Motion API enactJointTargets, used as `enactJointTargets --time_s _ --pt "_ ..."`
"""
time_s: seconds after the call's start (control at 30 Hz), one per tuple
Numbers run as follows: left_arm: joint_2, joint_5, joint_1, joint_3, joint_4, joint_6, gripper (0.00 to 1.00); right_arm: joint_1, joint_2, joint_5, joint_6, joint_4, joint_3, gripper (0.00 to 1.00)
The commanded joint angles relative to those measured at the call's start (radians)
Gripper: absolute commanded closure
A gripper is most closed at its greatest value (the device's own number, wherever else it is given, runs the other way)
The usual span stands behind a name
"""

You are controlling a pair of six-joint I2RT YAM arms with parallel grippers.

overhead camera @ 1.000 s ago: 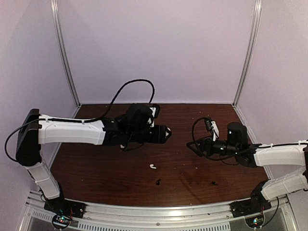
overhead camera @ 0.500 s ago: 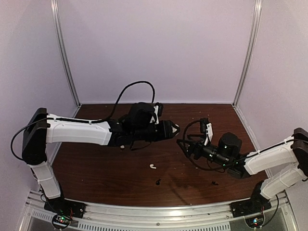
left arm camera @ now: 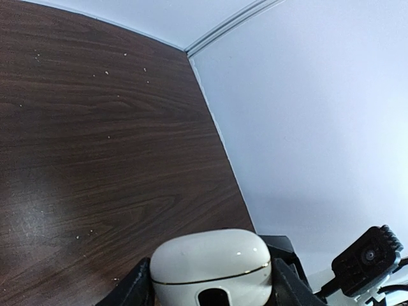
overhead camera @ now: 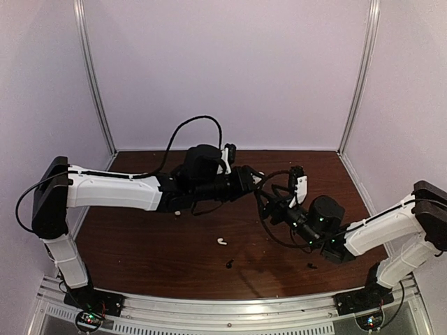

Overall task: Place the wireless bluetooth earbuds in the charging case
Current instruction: Pass from the left arm to the right

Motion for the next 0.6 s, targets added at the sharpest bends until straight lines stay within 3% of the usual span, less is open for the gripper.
enactJointTargets --time_s 0.0,0.27,0.57 --pt "0.003 0.01 0.007 0.003 0.075 -0.012 0.49 0.012 0.022 0.115 -0.019 0.025 0.045 0.29" --pt "0.006 0.015 0.006 -0.012 0.114 -0.036 0.48 0.022 0.068 0.155 -0.041 0.043 0.081 0.33" --pt "0.016 0.021 0.001 -0.011 0.133 -0.05 0.48 0.039 0.126 0.219 -0.108 0.09 0.129 0.47"
